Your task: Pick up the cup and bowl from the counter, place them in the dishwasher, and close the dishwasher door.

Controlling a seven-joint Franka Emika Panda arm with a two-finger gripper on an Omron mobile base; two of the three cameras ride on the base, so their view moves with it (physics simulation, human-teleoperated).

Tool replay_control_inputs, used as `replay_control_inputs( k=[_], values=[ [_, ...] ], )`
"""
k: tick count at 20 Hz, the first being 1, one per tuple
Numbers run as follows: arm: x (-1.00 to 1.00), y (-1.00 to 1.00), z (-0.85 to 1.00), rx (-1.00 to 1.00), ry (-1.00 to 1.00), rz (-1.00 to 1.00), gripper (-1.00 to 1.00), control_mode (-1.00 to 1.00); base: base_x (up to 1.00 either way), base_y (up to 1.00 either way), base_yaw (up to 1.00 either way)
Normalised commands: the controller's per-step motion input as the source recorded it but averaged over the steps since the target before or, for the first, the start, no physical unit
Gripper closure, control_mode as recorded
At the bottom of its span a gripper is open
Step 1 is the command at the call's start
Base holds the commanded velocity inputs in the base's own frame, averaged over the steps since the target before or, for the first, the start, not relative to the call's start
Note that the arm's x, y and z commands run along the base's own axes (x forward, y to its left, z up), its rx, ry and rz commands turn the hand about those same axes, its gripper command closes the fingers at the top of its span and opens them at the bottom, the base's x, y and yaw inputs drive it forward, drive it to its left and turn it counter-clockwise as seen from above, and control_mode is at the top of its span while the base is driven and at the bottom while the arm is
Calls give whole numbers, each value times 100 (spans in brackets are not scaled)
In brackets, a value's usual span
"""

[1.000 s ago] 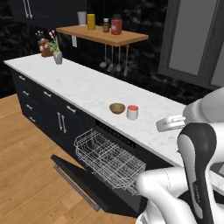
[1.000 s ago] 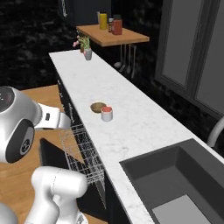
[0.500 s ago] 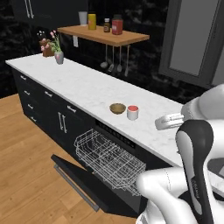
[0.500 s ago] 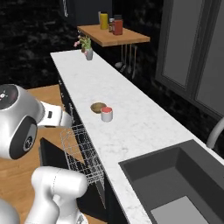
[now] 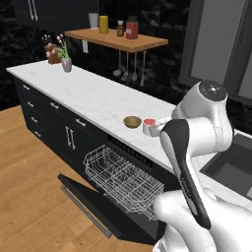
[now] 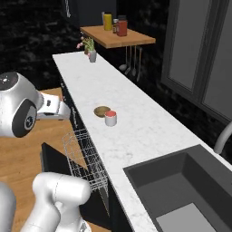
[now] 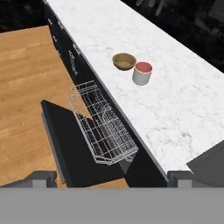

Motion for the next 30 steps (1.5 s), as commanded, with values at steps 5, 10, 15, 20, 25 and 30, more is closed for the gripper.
replay_control_inputs(
  k=[5,10,15,20,25,30],
  values=[
    [67,10,-17,-7,15,0,-100,-100,0,0,0],
    [52,-1,-25,-1,17,2,-100,-100,0,0,0],
    [41,-16,-33,0,11,6,-100,-100,0,0,0],
    [44,-26,-30,0,8,9,-100,-100,0,0,0],
    [32,-31,-35,0,3,10,-100,-100,0,0,0],
    [33,-17,-19,0,0,8,-100,-100,0,0,0]
  ],
)
